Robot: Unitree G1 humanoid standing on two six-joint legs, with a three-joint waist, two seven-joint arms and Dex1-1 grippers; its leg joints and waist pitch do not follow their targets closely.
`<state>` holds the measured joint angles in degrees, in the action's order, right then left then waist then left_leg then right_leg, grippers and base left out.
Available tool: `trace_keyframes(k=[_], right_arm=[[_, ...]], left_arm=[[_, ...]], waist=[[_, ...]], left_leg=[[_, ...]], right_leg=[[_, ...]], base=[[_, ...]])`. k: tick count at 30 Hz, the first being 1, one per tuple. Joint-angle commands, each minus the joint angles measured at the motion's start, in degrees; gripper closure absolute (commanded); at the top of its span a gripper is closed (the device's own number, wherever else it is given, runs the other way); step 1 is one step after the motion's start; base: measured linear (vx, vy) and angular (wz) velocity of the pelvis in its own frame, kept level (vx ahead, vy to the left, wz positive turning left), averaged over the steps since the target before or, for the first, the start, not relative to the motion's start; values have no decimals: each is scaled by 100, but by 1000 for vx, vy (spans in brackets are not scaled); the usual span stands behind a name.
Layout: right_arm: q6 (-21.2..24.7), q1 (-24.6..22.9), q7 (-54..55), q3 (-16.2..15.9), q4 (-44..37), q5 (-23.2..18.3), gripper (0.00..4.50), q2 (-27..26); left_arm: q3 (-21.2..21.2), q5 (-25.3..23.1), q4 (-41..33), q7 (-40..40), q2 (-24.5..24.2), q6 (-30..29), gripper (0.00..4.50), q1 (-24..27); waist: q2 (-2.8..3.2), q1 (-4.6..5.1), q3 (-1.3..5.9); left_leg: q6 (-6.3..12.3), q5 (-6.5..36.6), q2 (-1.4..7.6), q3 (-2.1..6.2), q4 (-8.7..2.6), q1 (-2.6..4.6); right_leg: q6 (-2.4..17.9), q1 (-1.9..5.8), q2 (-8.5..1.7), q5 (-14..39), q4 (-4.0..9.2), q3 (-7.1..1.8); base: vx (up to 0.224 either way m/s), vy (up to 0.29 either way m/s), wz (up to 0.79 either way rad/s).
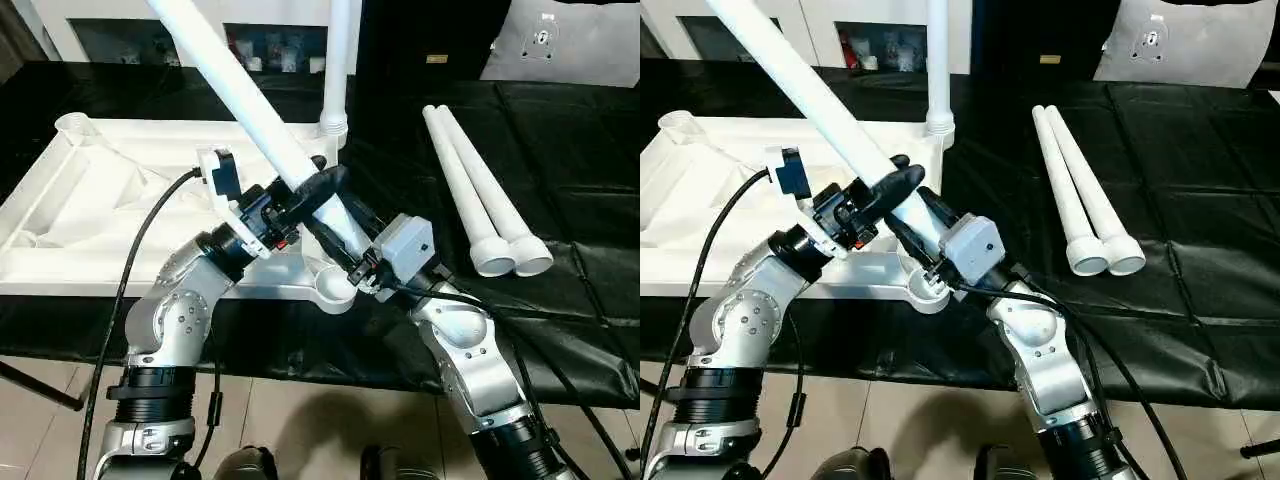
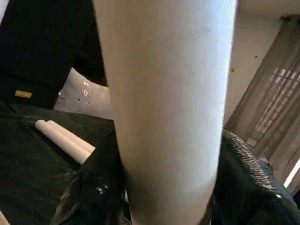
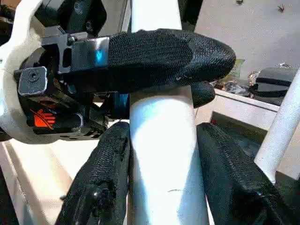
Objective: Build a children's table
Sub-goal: Pick table leg
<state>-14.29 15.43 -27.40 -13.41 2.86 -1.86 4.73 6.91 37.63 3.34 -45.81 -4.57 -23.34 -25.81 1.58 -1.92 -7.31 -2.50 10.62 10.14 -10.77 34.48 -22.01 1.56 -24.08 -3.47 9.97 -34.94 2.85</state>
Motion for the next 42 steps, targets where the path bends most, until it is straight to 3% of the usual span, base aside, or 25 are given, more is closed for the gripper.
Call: trace_keyframes(k=[1, 6, 22, 28, 29, 34, 35, 38, 39, 42], right_arm=[[62, -32, 80, 86, -42, -29, 272, 15], [58, -39, 94, 76, -40, -21, 272, 15], [46, 15, 160, 72, 8, 11, 272, 10], [105, 35, 146, 60, 26, -38, 272, -4], [107, 36, 135, 59, 27, -49, 216, -4], [370, 54, 90, 107, -37, -194, 199, -12], [555, 68, -10, 114, -81, -348, 171, -13], [763, 82, -115, 136, -131, -547, 160, -23], [822, 86, -146, 141, -145, -602, 138, -23], [1395, 144, -369, 229, -373, -1096, 116, 32]], left_arm=[[-29, 121, -70, -8, 22, 42, 236, -29], [34, 203, -85, 91, 90, -9, 260, -12], [5, 79, -356, 901, 220, -287, 262, 1], [-125, -272, -469, 1345, 120, -371, 262, -34], [-125, -282, -470, 1366, 120, -372, 262, -37], [6, -483, -563, 1946, 87, -474, 263, -254], [45, -573, -599, 2154, 34, -545, 264, -379], [63, -652, -582, 2279, -39, -588, 265, -493], [56, -667, -574, 2272, -64, -597, 265, -512], [78, -734, -492, 2379, -245, -754, 265, -678]], waist=[[22, 2, 475], [15, 2, 473], [15, -11, 503], [17, -2, 486], [17, -3, 489], [8, 3, 492], [-2, 1, 505], [6, -6, 512], [8, -12, 517], [6, -18, 531]], left_leg=[[454, 895, 262, 119, -391, 74], [464, 914, 261, 116, -390, 77], [498, 790, 262, 120, -370, 64], [469, 871, 262, 121, -377, 71], [471, 860, 263, 122, -375, 72], [431, 887, 249, 124, -369, 71], [437, 820, 242, 127, -365, 64], [490, 751, 246, 128, -358, 69], [501, 735, 243, 128, -354, 70], [556, 621, 243, 129, -344, 64]], right_leg=[[1316, 358, -396, 839, 379, -283], [1326, 359, -398, 850, 385, -284], [1364, 379, -395, 650, 358, -279], [1289, 370, -388, 838, 375, -277], [1289, 371, -391, 824, 377, -280], [1229, 378, -382, 893, 386, -272], [1216, 391, -380, 852, 373, -273], [1259, 378, -374, 712, 364, -270], [1272, 382, -380, 699, 363, -271], [1326, 387, -371, 528, 339, -268]], base=[[0, 0, 0], [0, 0, 0], [0, 0, 0], [0, 0, 0], [0, 0, 0], [0, 0, 0], [0, 0, 0], [0, 0, 0], [0, 0, 0], [0, 0, 0]])
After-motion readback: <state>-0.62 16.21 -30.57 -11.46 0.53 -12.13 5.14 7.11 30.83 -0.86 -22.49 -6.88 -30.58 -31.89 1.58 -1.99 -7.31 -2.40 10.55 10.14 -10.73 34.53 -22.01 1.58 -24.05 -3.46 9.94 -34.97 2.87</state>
